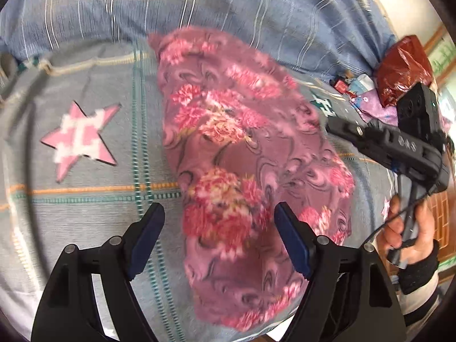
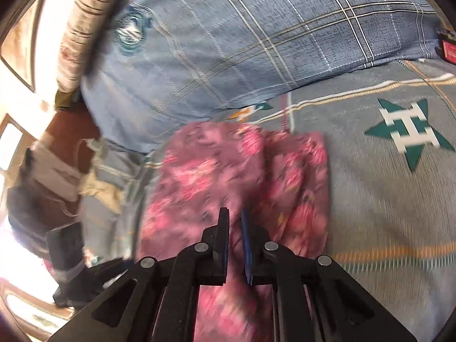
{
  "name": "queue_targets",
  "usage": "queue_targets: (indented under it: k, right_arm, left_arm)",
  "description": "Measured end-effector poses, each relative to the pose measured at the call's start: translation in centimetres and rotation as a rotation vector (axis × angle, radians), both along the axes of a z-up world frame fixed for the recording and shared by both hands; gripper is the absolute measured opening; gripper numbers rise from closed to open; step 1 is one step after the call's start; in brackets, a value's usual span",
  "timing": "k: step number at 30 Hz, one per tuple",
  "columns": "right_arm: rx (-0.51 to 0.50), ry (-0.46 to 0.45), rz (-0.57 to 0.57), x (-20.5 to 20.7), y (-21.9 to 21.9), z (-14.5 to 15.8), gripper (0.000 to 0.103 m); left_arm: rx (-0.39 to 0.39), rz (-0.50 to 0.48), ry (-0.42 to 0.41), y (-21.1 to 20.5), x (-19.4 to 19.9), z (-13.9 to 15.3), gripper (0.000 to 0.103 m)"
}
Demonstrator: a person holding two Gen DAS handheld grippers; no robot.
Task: Fold small clothes
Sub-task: 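Lower the shirt bundle onto the bedsheet with both grippers, smoothing it flat, then open both grippers and release the folded shirt on the bedsheet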
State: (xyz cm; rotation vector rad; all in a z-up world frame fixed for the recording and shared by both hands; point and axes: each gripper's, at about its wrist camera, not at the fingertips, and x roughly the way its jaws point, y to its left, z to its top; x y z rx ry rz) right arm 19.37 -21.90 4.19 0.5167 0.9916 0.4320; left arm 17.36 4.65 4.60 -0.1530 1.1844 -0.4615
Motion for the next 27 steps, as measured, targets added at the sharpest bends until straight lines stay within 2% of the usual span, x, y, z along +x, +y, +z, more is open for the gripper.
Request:
queue_targets:
  k: [3, 6, 9, 10, 11, 13, 15, 17, 19, 21, 22, 23, 26, 27]
  right_arm:
    - [-0.043, -0.048, 0.022, -3.7, 0.8, 0.6, 0.015]
    - [-0.17, -0.053, 0.001, -6.0, 1.5, -1.8, 0.009]
    - [-0.132, -0.072, -0.033, -6.3, 0.8, -2.6, 0.01]
    - [-0.129, -0.067, -0.039, -6.4, 0.8, -2.0, 0.018]
    - [-0.141, -0.075, -0.047, -6.7, 0.8, -1.2, 0.02]
    - [-0.176, -0.102, -0.052, -7.5, 0.6, 0.4, 0.04]
    - [-0.194, -0.131, -0.036, -8.4, 0.7, 1.5, 0.044]
    - [-0.224, -0.143, -0.025, -9.1, 1.1, 1.6, 0.044]
    - [-0.253, -0.104, -0.027, -9.5, 1.5, 0.3, 0.043]
    - [-0.289, -0.015, -0.032, -9.2, 1.8, -2.3, 0.043]
    - [-0.293, 0.0, -0.032, -9.1, 1.9, -2.8, 0.045]
    - [-0.285, -0.033, -0.046, -9.5, 1.8, -2.9, 0.047]
    - [-0.218, -0.02, -0.052, -9.4, 1.4, -2.9, 0.066]
    - [-0.177, -0.016, -0.055, -9.5, 1.2, -3.0, 0.076]
  left_arm:
    - [0.02, -0.017, -0.022, -0.2, -1.2, -0.3, 0.079]
    - [0.098, -0.039, -0.029, -1.3, -1.9, -2.1, 0.08]
    - [0.102, -0.03, -0.032, -1.3, -1.9, -2.4, 0.081]
    - [0.086, -0.021, -0.022, -0.8, -2.0, -2.1, 0.081]
    - [0.067, -0.009, -0.02, -0.2, -2.0, -1.5, 0.081]
    - [0.056, 0.007, -0.045, 0.9, -2.2, -0.4, 0.081]
    - [0.043, 0.008, -0.061, 1.3, -2.4, 0.4, 0.081]
    - [0.067, 0.022, -0.067, 1.3, -2.6, 0.1, 0.081]
    - [0.113, 0.018, -0.065, 0.6, -3.2, -1.1, 0.081]
    - [0.137, 0.003, -0.055, -0.1, -3.4, -2.1, 0.082]
    - [0.133, 0.003, -0.053, -0.2, -3.4, -2.3, 0.082]
    - [0.126, 0.01, -0.049, -0.2, -3.3, -2.3, 0.082]
    - [0.098, 0.021, -0.001, 0.4, -3.1, -2.3, 0.083]
    - [0.092, 0.025, 0.02, 0.4, -3.0, -2.4, 0.083]
